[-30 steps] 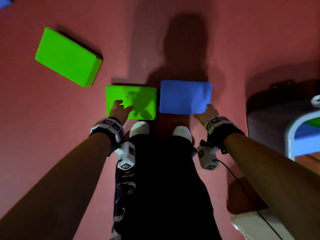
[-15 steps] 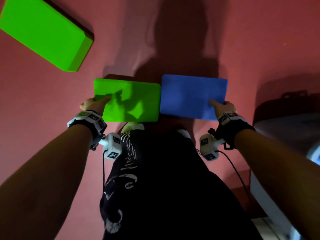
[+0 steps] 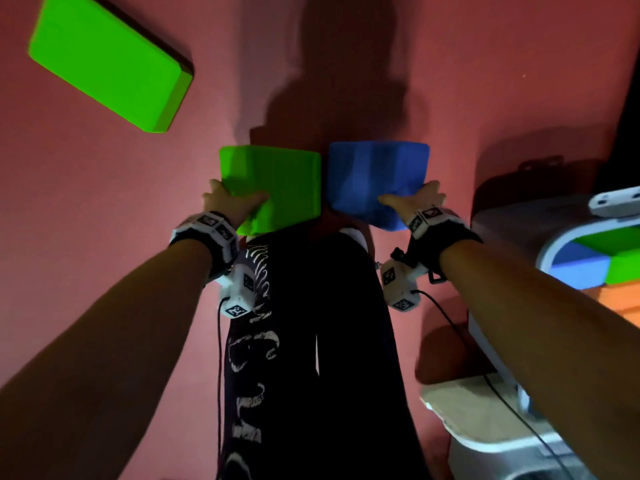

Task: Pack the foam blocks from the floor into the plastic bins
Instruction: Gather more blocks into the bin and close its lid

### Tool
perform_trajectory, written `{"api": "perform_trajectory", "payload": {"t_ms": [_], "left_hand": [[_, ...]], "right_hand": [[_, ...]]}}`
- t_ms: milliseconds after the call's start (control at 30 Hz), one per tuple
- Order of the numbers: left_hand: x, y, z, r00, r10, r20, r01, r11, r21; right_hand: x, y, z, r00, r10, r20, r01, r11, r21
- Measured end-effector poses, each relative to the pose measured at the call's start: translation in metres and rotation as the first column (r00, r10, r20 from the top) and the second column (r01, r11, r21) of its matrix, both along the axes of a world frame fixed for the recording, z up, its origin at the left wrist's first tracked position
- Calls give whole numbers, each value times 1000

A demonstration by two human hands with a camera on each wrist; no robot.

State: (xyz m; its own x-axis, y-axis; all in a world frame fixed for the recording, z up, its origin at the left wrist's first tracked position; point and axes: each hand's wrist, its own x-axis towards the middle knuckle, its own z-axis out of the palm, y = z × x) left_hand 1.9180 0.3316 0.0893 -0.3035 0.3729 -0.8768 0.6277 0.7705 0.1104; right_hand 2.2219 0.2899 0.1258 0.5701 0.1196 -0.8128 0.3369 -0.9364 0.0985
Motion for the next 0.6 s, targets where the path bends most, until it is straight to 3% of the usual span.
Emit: {"api": "perform_trajectory", "payload": {"t_ms": [100, 233, 433, 600], "left_hand": [[19, 10, 39, 997, -78, -23, 79, 997, 20], [36, 23, 96, 969, -243, -41, 246, 967, 74], [84, 48, 180, 806, -582, -110, 592, 797, 124], [159, 62, 233, 697, -713, -72, 712, 676, 192]], "right_hand": [[-19, 4, 32, 999, 34, -4, -34, 999, 6], [-30, -3, 84, 998, -52, -22, 53, 997, 52], [-14, -34, 158, 942, -333, 30, 326, 935, 141], [36, -82, 214, 853, -517, 78, 478, 831, 284]]}}
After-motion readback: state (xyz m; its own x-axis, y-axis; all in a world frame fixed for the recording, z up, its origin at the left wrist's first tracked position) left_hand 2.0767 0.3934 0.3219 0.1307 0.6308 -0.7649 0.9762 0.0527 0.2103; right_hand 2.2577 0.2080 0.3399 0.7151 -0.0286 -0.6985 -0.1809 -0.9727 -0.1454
